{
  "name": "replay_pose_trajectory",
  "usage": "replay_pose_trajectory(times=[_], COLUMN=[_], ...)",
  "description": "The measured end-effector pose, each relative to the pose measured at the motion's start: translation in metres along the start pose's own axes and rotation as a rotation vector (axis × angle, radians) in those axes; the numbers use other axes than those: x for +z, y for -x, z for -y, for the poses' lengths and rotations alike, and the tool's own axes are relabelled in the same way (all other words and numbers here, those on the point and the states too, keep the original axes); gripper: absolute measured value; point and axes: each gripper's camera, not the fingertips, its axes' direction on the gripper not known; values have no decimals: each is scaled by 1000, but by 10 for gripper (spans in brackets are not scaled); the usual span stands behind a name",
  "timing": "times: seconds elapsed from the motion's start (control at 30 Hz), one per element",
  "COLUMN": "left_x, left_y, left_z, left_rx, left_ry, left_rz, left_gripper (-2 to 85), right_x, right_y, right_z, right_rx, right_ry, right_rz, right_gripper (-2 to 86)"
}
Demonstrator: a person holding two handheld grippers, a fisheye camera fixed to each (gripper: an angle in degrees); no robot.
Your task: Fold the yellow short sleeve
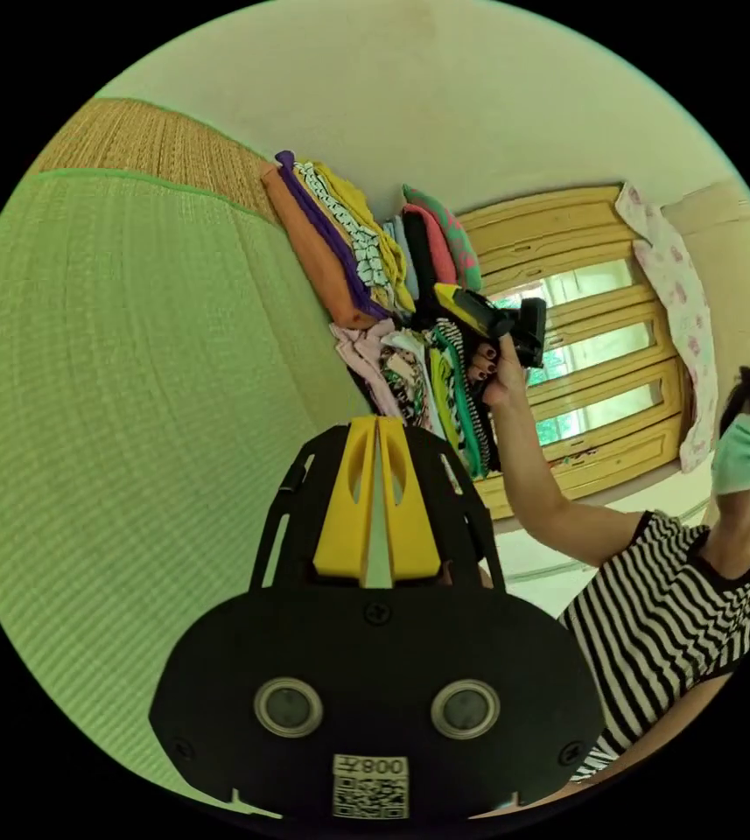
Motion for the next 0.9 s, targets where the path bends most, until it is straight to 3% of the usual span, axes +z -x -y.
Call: replay_pose_trajectory(times=[0.13, 0.2, 0.3, 0.4, 0.57, 0.9], left_x=[7, 19, 39, 47, 48, 52], left_y=[-47, -55, -65, -79, -85, -103], left_z=[-88, -123, -168, -198, -230, -300], left_rx=[126, 122, 131, 168, 150, 156], left_ry=[237, 327, 423, 384, 388, 409], left_rz=[373, 504, 544, 575, 498, 527], left_gripper=[2, 2, 2, 3, 3, 2], right_x=[-84, -139, -192, -223, -241, -310], right_y=[50, 70, 80, 86, 105, 128], right_z=[-73, -115, -148, -159, -159, -170], right_rx=[-17, 30, 125, 191, 209, 274], right_ry=[-117, -194, -248, -239, -184, -207], right_rz=[-135, -300, -431, -464, -454, -462], right_gripper=[8, 17, 39, 66, 84, 55])
